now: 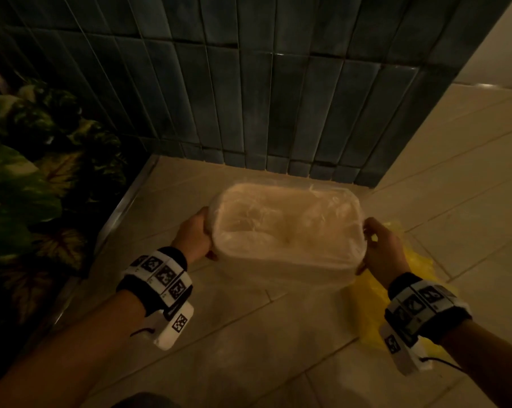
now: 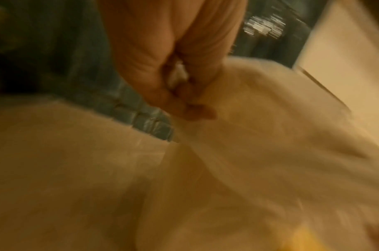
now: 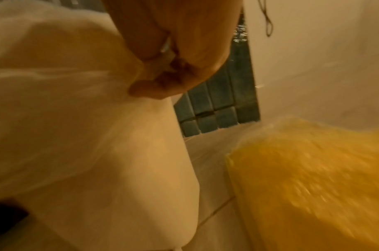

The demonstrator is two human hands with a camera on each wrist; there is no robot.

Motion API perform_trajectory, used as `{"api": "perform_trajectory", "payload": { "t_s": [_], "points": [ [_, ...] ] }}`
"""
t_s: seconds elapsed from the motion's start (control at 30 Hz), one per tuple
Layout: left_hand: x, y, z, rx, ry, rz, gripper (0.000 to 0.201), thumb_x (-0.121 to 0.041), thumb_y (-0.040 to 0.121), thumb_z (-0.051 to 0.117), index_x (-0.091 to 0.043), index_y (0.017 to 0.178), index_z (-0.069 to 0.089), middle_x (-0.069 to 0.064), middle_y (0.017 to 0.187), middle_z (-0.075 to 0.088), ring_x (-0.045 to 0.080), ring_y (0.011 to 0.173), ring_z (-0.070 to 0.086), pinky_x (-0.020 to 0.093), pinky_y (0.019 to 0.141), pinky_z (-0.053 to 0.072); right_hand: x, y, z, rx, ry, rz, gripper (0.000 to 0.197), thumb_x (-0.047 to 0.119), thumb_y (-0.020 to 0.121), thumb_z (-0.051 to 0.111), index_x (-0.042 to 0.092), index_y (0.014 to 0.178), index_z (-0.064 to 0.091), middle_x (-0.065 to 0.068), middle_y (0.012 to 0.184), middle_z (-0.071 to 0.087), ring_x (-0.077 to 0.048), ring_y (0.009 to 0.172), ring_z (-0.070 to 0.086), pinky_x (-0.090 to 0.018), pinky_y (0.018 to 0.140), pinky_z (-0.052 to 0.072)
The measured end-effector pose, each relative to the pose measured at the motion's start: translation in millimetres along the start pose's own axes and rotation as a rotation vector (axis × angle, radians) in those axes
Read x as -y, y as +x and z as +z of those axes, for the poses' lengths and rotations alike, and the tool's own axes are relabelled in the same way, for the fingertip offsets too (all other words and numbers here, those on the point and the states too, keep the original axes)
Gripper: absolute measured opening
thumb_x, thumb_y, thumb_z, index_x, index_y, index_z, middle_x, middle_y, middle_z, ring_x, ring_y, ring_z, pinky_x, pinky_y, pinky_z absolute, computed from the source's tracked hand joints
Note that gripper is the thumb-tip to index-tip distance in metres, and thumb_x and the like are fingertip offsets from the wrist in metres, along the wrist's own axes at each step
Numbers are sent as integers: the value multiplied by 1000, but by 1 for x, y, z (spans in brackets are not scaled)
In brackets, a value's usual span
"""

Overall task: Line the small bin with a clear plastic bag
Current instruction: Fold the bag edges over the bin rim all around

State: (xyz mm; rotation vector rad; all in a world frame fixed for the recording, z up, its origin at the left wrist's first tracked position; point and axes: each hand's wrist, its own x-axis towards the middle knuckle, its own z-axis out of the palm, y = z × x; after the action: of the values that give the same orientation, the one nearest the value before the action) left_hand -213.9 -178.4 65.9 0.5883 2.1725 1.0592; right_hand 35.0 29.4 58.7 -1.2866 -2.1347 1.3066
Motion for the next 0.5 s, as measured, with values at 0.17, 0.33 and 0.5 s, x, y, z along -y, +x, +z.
{"api": "perform_trajectory", "payload": {
  "t_s": [0.17,0.33,0.5],
  "points": [
    [21,-16,-16,140,-804,-356,34,-20,90,40,-19,63,61,1,63,48,16,56,49,28,54,44,-18,-9,-25,182,717,420,21,24,94,44,17,101,64,-3,114,59,-28,88,60,-38,61,56],
    [44,-20,-19,257,-868,-421,29,-8,87,39,-20,73,61,4,55,61,19,49,63,39,56,57,-28,-15,-34,467,891,409,81,27,41,91,28,117,63,-6,108,71,-30,88,71,-40,68,60],
    [42,-21,-12,362,-788,-340,60,-7,50,83,-16,105,61,12,85,73,24,71,73,39,61,60,-26,-15,-27,581,770,475,116,20,28,96,57,125,43,-4,125,61,-33,96,69,-45,70,57]
  ]
}}
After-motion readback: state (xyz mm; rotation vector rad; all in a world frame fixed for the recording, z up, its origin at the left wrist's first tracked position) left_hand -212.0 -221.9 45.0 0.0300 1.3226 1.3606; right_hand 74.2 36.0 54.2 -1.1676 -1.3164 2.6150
